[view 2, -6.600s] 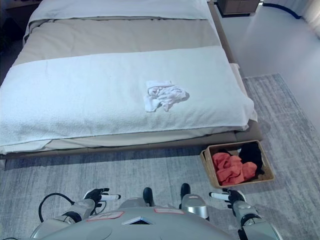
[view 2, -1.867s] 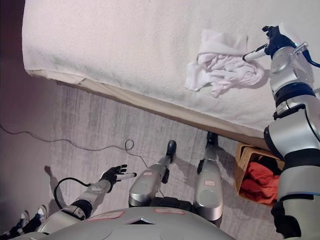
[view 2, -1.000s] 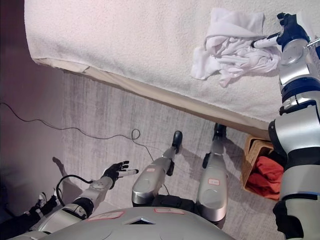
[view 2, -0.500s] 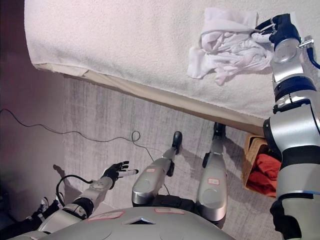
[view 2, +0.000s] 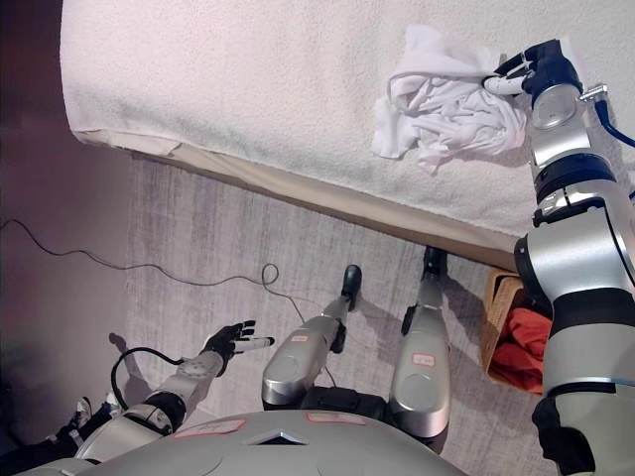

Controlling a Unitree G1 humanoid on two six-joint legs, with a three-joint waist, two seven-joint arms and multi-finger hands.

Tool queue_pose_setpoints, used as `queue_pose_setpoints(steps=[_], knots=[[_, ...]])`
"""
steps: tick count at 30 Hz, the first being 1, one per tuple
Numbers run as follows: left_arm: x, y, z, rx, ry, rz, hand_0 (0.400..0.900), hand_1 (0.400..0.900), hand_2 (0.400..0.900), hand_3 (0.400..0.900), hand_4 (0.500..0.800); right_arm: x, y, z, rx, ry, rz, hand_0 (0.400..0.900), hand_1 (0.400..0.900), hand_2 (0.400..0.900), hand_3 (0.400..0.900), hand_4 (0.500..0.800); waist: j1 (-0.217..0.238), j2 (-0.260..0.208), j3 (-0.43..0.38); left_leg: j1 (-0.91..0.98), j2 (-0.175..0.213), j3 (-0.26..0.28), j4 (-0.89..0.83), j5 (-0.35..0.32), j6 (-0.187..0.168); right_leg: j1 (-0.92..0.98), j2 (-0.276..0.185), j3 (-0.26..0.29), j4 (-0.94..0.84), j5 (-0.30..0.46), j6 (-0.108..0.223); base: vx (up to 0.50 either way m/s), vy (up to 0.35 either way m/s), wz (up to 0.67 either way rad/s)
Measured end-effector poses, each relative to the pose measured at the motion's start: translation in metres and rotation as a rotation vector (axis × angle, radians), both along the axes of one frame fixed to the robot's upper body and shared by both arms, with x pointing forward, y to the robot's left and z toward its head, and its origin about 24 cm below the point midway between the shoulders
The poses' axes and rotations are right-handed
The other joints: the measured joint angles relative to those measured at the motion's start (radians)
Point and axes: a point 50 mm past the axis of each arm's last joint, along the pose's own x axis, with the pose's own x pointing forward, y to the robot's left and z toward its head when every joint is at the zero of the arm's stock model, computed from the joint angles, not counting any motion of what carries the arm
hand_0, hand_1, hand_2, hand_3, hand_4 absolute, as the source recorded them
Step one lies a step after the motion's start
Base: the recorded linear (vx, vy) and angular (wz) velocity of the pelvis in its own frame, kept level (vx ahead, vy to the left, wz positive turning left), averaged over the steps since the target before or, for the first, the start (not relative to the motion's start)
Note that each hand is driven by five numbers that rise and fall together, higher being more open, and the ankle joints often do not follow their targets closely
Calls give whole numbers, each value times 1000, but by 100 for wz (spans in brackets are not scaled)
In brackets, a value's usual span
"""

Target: Put the clothes on the bed into the basket.

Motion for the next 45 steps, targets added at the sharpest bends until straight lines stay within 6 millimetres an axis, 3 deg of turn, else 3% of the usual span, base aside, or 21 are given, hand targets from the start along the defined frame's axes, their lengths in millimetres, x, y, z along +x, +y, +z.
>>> queue_pose_setpoints(steps=[4,7,11,16,19,23,30,38,45], knots=[[4,0,1,5,1,-4,900,900,900,900,800,-2,-2,-8,14,37,7,400,400,400,400,500,-4,-8,-1,16,-2,2,-2,-1,0,14,1,2,1,1,5,6,20,-24],[9,1,2,14,-1,-7,900,900,900,900,800,-3,-3,-12,19,64,20,400,400,400,400,500,-5,-45,-1,46,-1,19,-9,-2,2,34,3,12,5,3,4,18,51,-32],[13,8,4,29,12,12,900,900,900,900,800,-6,-6,-19,19,105,34,400,400,400,400,500,-18,-143,-10,108,-4,50,-12,-20,27,80,6,40,4,4,10,43,66,-43],[-2,33,3,82,78,45,900,900,900,900,800,-12,-14,-30,1,148,25,400,400,400,400,500,-47,-287,-93,197,-12,127,-12,-54,59,134,20,115,-1,4,14,38,76,-45],[-12,46,4,119,117,54,900,900,900,900,800,-16,-21,-29,-27,169,16,400,400,400,400,500,-73,-330,-152,235,-18,174,-12,-74,69,148,22,155,-1,5,13,42,57,-42],[-23,52,1,129,155,82,900,900,900,900,800,-24,-38,-27,-51,182,-22,400,400,400,400,500,-100,-330,-230,277,-24,218,-12,-97,85,169,25,197,-1,8,15,14,33,-38],[-37,58,-1,149,209,109,900,900,900,900,800,-44,-71,-24,-112,253,-109,400,400,400,400,500,-129,-335,-291,327,-32,281,-13,-118,93,195,42,256,-1,10,30,-20,17,-26],[-49,65,-2,168,262,126,900,900,900,900,800,-105,-135,-42,-92,379,-325,400,400,400,400,500,-152,-353,-336,355,-39,314,-14,-127,99,211,41,288,-1,2,42,-27,14,-11],[-55,77,2,196,284,153,900,900,900,900,800,-142,-158,-63,-64,487,-423,400,400,400,400,500,-194,-357,-353,360,-40,322,-23,-129,103,210,40,294,-1,-5,44,-11,3,-2]])
